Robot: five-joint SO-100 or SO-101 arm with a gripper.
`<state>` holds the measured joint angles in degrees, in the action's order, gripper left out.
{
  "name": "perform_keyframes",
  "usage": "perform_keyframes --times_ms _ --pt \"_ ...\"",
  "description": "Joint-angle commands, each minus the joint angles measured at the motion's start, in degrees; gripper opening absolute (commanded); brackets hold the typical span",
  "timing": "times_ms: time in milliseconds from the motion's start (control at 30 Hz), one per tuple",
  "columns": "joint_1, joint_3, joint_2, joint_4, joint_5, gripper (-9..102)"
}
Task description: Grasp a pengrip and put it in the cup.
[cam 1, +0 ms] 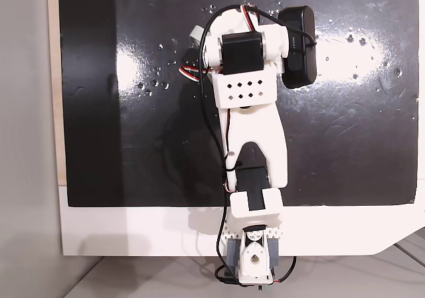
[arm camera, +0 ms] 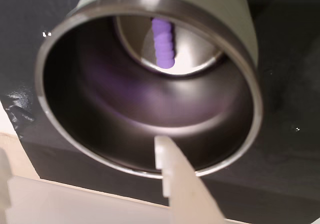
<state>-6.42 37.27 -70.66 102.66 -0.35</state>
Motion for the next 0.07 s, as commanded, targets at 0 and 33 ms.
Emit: perform_keyframes --times_ms 0,33 --pt "0.26 -0.35 -4.31 0.53 -0.62 30" --pt "0.26 -0.35 -4.31 0.53 -0.62 30"
